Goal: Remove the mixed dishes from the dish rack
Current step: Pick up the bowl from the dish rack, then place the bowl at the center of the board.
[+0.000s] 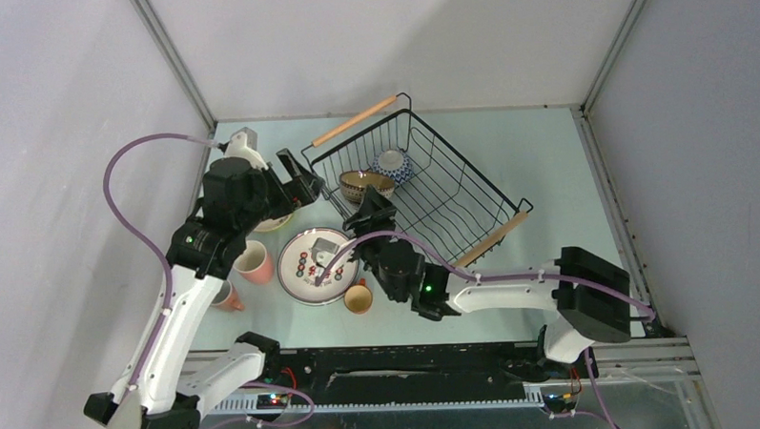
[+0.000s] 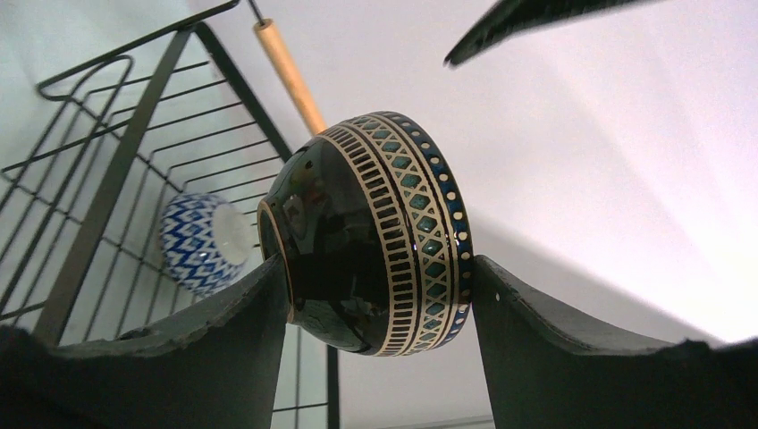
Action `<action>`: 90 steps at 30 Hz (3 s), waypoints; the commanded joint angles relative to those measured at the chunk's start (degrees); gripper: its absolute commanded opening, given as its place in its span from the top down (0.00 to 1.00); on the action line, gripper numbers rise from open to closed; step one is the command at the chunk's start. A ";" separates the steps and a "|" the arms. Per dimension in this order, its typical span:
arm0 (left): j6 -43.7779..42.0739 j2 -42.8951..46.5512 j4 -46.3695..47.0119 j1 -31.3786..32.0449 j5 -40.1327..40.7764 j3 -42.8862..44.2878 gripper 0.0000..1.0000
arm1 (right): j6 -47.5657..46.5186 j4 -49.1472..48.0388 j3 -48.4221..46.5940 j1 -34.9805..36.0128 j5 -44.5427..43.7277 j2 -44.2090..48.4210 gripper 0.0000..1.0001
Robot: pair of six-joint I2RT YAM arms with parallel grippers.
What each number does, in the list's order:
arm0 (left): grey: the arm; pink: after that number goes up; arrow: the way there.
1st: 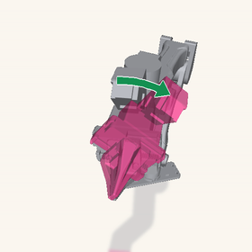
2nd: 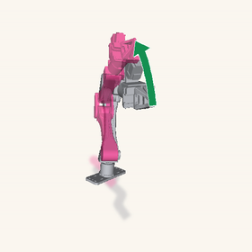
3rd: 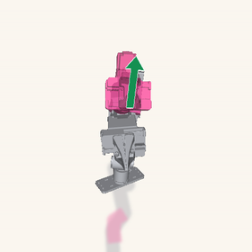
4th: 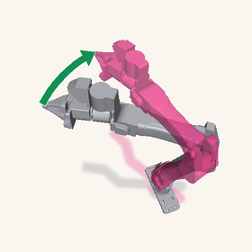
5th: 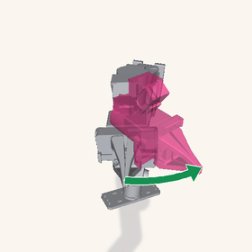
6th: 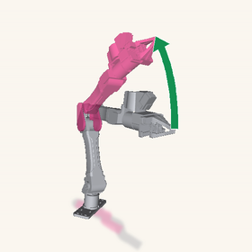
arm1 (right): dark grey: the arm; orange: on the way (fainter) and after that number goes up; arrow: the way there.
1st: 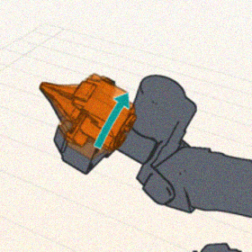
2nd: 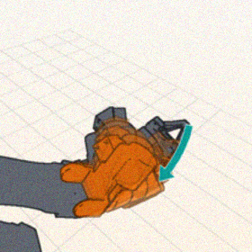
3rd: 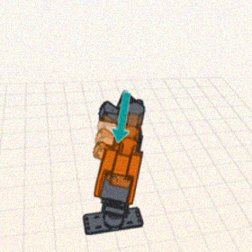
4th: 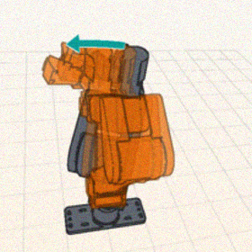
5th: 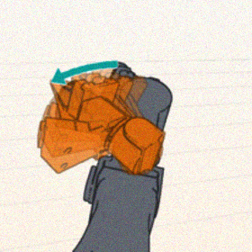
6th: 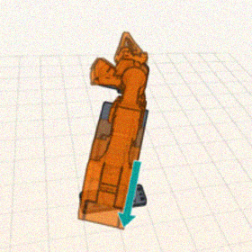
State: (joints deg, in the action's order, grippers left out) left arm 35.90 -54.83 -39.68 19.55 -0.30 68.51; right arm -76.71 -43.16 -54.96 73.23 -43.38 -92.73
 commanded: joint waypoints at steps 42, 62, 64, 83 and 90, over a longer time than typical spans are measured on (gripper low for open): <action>-1.17 -8.85 0.99 -1.15 -3.89 7.83 1.00 | -25.45 -41.65 -0.06 4.24 2.21 -12.54 0.35; -6.38 -1.48 9.38 -1.05 8.14 1.08 1.00 | 7.40 -5.69 -0.89 4.39 -4.08 6.74 0.00; -6.69 -0.90 9.85 -1.09 7.85 -0.55 1.00 | 15.44 4.63 -3.68 4.37 -4.40 9.83 0.00; -11.04 5.85 12.87 7.93 9.36 -7.46 1.00 | 77.76 67.69 -37.36 -1.11 2.26 10.71 0.01; -11.90 5.71 12.20 13.61 13.67 -6.28 1.00 | 90.68 81.55 -49.66 -4.48 6.15 4.28 0.14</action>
State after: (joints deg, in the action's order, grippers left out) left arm 24.95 -50.28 -32.71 31.09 9.87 60.16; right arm 2.24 26.02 -99.26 70.46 -39.99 -85.23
